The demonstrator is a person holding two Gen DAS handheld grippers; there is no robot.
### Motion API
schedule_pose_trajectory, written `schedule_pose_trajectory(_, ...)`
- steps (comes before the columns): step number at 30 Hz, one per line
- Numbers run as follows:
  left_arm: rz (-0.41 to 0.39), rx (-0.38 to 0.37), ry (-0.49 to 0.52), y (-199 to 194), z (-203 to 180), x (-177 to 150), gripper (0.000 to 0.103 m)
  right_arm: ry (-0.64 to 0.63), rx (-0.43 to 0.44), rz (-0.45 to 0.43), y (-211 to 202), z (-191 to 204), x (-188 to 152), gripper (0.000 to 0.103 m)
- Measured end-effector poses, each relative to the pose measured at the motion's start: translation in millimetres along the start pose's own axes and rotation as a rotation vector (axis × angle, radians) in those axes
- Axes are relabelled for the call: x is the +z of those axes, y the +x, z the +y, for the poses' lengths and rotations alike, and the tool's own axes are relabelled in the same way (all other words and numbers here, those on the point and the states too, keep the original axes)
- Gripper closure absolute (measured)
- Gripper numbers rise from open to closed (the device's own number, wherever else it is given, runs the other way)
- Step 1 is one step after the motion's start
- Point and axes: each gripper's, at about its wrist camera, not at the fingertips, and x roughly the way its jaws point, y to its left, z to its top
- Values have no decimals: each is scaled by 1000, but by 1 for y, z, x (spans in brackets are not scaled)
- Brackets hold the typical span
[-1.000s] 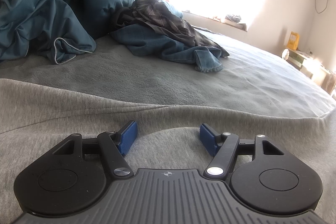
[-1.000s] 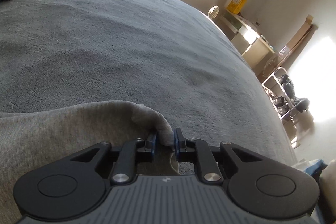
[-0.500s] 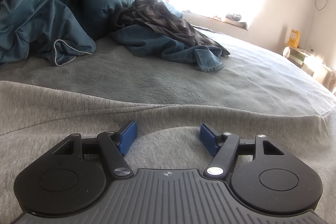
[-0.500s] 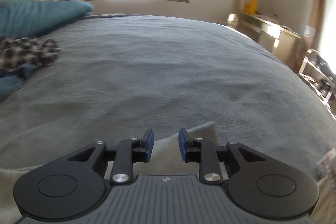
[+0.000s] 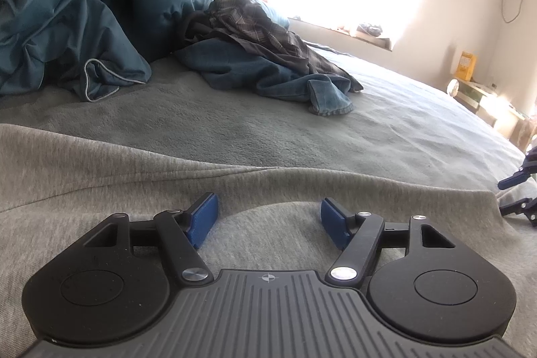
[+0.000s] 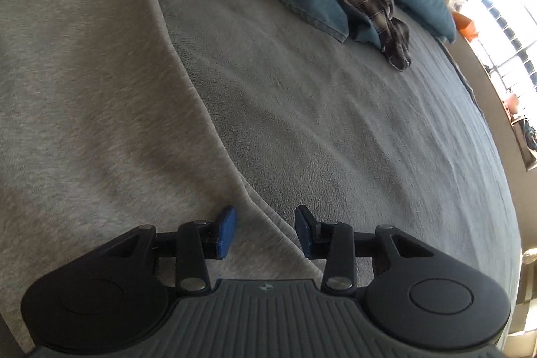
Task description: Fold clothes
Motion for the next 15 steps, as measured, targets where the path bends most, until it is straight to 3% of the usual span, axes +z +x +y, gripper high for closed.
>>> schedule_pose_trajectory(3, 0, -2, -2, 0, 1, 0, 34, -28, 47, 25, -5, 2, 3, 65)
schedule_pose_trajectory(15, -1, -3, 0, -1, 0, 1, 33, -61, 63, 53, 9, 5, 8, 65)
